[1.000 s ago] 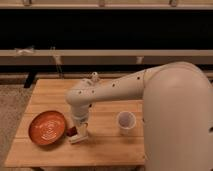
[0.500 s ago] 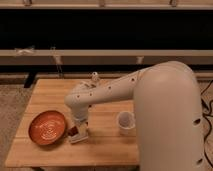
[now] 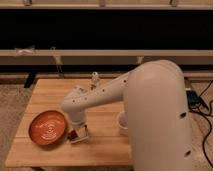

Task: Place the pepper on the white sponge

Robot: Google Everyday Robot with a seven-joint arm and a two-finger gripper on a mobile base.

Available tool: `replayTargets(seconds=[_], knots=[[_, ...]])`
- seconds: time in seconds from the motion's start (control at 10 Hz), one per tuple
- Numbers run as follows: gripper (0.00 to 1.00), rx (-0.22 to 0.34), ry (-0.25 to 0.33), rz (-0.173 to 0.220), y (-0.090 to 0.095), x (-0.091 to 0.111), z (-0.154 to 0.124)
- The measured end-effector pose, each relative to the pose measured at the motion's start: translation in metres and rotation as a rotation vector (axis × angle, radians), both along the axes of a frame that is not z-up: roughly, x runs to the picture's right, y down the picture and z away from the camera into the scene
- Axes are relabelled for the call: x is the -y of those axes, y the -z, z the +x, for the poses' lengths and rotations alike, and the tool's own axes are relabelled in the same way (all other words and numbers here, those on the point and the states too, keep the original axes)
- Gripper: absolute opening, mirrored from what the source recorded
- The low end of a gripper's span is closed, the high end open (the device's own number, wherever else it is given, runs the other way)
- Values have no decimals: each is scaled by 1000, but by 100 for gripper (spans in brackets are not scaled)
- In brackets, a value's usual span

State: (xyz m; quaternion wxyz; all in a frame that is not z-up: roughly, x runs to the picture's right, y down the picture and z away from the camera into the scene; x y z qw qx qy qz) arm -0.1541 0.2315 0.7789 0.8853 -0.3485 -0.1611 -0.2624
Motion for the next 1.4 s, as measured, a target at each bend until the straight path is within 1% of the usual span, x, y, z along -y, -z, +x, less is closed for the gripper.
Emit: replayTargets(seconds=[0.1,0.3,0.4,0.6,0.9,1.1,1.4], knots=[[55,3,8,-3,1,-3,-2],[74,7,20,-7,2,-7,-6],[79,8,22,-7,1,-8,-8],[80,10,20,-5,0,-8,-10],[80,11,10,0,2,2,-9],[80,0,3,7,6,16,0],[80,-24,-32,39,7,54,20]])
